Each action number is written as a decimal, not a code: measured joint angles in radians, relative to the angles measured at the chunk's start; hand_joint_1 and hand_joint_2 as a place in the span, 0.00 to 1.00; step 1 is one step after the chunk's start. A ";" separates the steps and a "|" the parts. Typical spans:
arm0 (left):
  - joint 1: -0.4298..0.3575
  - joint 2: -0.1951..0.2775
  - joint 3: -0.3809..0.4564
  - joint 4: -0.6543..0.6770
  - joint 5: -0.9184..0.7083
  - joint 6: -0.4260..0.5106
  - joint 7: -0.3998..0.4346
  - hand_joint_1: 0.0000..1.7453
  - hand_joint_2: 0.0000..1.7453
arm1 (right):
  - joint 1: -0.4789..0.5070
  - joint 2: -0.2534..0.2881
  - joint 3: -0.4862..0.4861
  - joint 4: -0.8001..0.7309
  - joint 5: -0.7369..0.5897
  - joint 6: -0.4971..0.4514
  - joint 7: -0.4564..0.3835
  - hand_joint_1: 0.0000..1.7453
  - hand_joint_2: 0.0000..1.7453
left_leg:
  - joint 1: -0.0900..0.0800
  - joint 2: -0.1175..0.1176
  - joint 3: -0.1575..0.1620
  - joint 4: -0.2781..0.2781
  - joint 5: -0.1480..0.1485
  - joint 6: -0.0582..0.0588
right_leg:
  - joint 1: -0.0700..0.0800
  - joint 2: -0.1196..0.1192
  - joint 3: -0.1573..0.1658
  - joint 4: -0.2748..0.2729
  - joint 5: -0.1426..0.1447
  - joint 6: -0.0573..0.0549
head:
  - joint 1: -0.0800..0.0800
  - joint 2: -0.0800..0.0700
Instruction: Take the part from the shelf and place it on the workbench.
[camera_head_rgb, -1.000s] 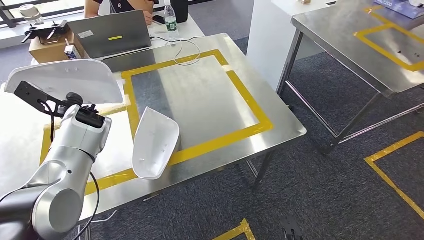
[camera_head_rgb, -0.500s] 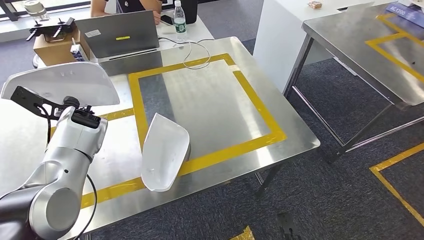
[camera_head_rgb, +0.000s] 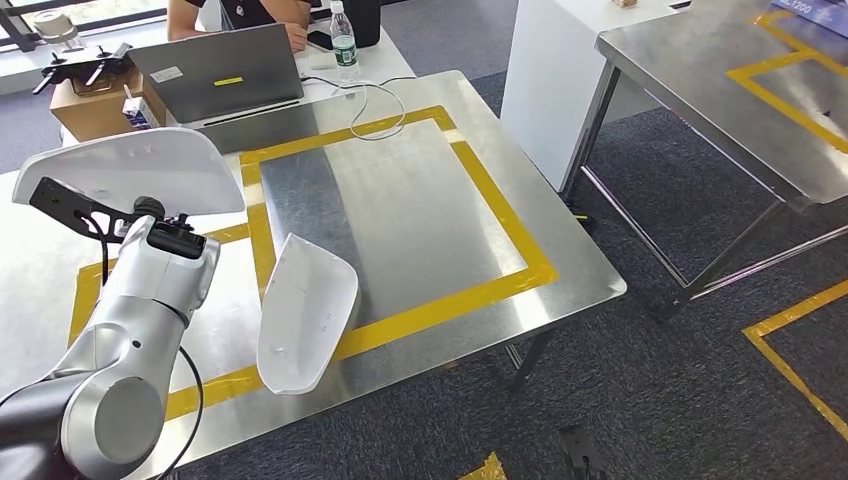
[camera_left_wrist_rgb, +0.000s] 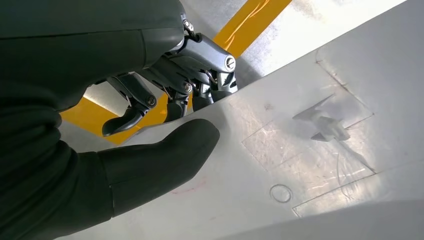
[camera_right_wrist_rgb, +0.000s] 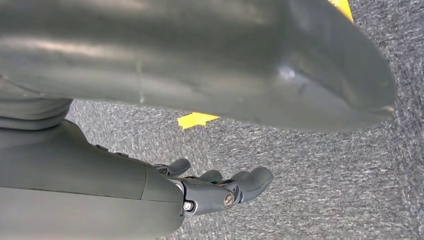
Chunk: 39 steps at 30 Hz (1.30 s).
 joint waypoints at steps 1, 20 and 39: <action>0.000 0.000 0.000 0.000 0.000 0.000 -0.001 0.75 1.00 | 0.000 0.000 0.000 0.000 0.000 0.000 0.000 0.00 0.00 | 0.000 0.000 0.000 0.000 0.000 -0.002 | 0.000 0.000 0.000 0.000 0.000 0.000 | 0.000 0.000; 0.000 0.001 0.016 0.006 0.011 0.000 -0.004 0.00 1.00 | 0.000 0.000 0.000 0.000 0.000 0.000 -0.001 0.00 0.00 | -0.001 -0.001 0.000 0.002 0.001 -0.003 | -0.003 -0.001 0.002 0.001 0.000 0.000 | 0.000 0.000; 0.000 -0.003 0.016 0.011 0.001 0.000 -0.002 0.00 0.00 | 0.002 0.000 0.000 0.000 -0.002 -0.001 -0.001 0.00 0.00 | -0.002 -0.001 0.001 0.002 0.001 -0.003 | -0.003 -0.001 0.002 0.001 0.000 0.000 | 0.000 0.000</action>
